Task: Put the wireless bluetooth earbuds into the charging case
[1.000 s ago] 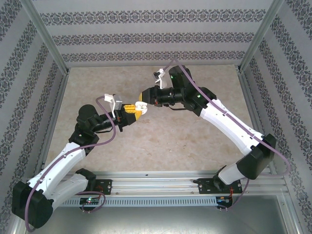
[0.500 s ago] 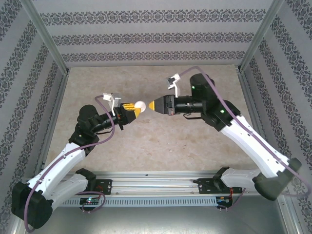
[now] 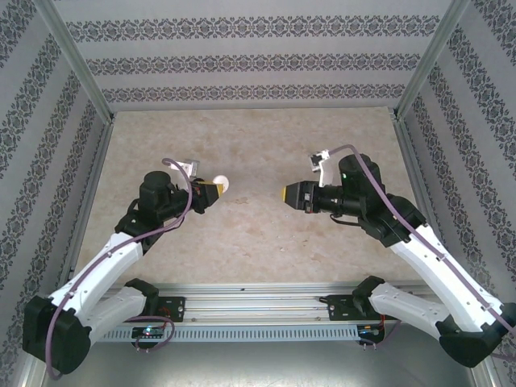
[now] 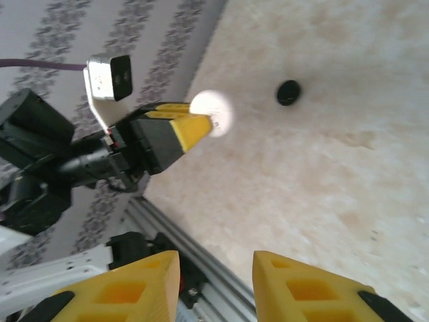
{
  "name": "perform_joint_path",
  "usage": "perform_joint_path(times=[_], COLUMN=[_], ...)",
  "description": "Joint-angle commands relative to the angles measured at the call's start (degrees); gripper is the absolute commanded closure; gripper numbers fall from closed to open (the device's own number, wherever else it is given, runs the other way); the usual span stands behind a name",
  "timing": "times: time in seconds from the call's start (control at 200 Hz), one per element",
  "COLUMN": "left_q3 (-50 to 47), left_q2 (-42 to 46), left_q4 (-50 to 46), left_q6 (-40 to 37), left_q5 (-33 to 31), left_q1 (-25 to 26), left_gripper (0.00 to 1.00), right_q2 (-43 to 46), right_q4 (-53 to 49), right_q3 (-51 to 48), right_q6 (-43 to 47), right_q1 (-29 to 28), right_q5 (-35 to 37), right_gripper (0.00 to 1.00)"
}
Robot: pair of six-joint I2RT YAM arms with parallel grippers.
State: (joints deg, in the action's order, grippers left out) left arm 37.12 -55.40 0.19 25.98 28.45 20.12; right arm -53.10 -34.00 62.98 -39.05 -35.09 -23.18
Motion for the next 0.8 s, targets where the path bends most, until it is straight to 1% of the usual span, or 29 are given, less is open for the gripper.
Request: perform_joint_path(times=[0.0, 0.065, 0.185, 0.325, 0.48, 0.565, 0.684, 0.794], left_q3=[2.5, 1.9, 0.2, 3.0, 6.6, 8.6, 10.2, 8.9], left_q2=[-1.8, -3.2, -6.5, -13.2, -20.4, -24.1, -28.5, -30.3], left_q4=[-10.0, -9.5, -5.0, -4.7, -6.5, -7.0, -6.6, -4.6], left_q6=[-1.3, -2.1, -2.6, -3.4, -5.4, -6.2, -6.0, -3.7], left_q5=[-5.5, -5.7, -5.4, -6.4, -12.2, -13.7, -13.7, -11.7], left_q1=[-0.6, -0.7, -0.9, -0.8, -0.3, -0.2, -0.2, -0.1], left_gripper=[0.98, 0.98, 0.98, 0.99, 0.98, 0.98, 0.97, 0.96], right_q2=[3.4, 4.3, 5.6, 7.5, 10.0, 11.4, 13.0, 13.7], right_q4=[-2.1, -2.7, -4.6, -8.6, -12.3, -14.0, -15.8, -17.0], right_q3=[-2.6, -4.0, -5.3, -6.2, -7.4, -8.2, -9.2, -9.8], right_q6=[-0.9, -1.4, -1.2, 0.3, 1.8, 2.2, 2.3, 2.5], right_q1=[1.4, 2.2, 3.6, 5.2, 6.9, 7.9, 9.0, 9.9], right_q5=[6.0, 6.7, 7.7, 11.2, 14.6, 15.2, 15.3, 15.0], right_gripper=[0.66, 0.66, 0.66, 0.65, 0.63, 0.62, 0.62, 0.62])
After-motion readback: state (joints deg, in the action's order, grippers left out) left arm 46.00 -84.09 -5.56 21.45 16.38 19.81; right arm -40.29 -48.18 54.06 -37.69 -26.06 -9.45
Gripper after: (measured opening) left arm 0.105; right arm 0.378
